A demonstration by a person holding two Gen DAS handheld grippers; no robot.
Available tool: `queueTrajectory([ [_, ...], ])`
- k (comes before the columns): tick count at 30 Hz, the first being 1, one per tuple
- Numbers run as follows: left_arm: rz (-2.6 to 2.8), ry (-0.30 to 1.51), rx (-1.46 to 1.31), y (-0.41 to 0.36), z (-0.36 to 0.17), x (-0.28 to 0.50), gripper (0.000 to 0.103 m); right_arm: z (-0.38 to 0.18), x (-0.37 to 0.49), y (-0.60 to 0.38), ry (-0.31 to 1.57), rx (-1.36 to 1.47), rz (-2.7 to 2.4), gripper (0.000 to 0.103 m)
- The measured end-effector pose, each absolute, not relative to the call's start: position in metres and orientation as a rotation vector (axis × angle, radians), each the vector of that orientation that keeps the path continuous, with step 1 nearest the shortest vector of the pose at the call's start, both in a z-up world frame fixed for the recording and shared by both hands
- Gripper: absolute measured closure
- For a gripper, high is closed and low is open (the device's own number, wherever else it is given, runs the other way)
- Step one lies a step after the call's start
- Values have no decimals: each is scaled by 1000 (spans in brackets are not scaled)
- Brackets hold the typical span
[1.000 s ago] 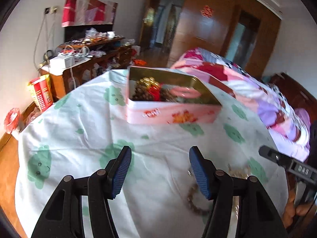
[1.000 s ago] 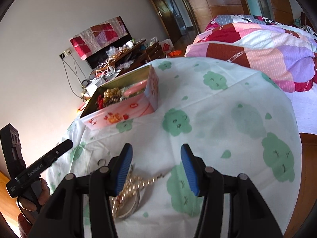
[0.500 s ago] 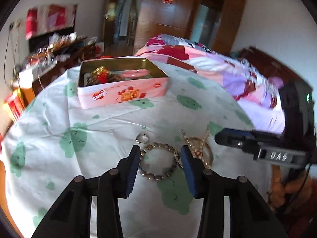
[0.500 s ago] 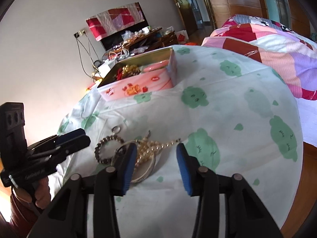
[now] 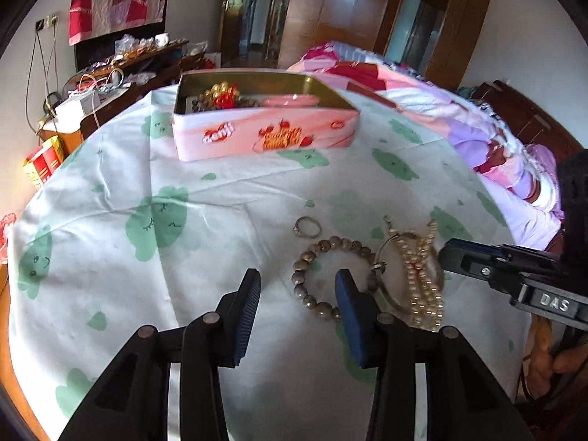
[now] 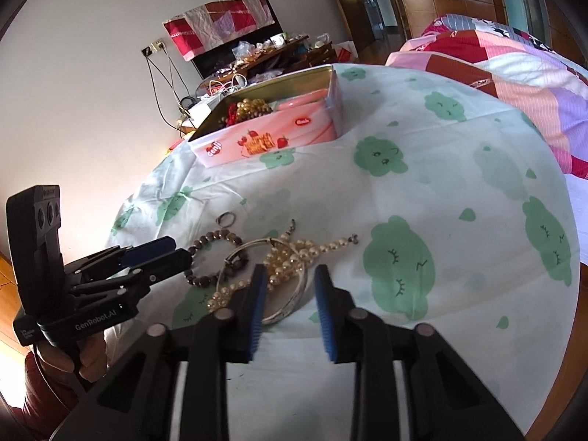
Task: Organize jewelry
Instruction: 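Grasp the dark bead bracelet with the left gripper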
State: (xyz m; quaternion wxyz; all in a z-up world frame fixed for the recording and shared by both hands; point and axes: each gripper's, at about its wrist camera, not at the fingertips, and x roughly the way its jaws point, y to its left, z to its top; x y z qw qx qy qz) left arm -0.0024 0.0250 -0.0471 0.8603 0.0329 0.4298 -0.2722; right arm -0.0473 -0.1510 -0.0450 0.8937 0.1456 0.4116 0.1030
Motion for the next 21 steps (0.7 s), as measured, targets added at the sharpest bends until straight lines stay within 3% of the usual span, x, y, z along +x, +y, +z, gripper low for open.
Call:
queueTrajectory([
  [5,-564,897,148,10,-47,-1,62,-49,-46,-152,865,321,215,76],
  [10,-571,875,206,3,-49,-4,95,-48,-46,-158,857,353,207,76],
  [15,-576,856,172,10,-46,-5,95,-46,-47,-162,846,370,201,76],
  [21,-631,729,-65,44,-16,-6,95,-45,-49,-166,837,383,207,76],
])
